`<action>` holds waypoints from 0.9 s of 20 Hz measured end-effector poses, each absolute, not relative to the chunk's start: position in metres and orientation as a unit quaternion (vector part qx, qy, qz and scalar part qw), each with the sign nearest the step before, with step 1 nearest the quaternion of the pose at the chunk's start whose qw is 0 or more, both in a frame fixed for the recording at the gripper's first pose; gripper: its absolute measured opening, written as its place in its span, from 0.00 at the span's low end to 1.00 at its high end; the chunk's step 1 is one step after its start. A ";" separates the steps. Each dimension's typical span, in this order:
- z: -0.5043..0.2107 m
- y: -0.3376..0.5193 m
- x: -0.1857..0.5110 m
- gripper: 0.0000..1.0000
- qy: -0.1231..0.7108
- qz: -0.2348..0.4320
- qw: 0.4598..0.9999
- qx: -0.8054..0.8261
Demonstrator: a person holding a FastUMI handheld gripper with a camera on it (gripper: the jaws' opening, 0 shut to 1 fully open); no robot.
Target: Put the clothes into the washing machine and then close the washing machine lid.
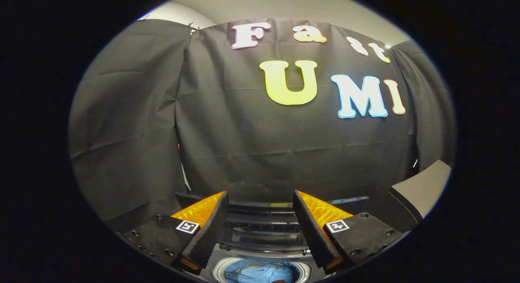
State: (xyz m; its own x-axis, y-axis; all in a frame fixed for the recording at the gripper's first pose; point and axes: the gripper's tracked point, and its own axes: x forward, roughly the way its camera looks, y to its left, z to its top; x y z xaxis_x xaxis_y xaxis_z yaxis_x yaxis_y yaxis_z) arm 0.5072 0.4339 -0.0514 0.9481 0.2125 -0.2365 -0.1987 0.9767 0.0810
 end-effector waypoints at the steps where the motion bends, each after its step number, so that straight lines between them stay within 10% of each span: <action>1: -0.049 0.436 0.515 0.97 0.122 0.102 0.987 0.026; 18: -0.106 0.441 0.601 0.98 0.205 0.040 0.978 -0.003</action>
State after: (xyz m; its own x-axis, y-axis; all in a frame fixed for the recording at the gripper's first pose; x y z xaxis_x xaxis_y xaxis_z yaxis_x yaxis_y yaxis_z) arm 0.6012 0.4412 -0.1061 0.9127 0.0767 -0.4013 -0.0790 0.9968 0.0109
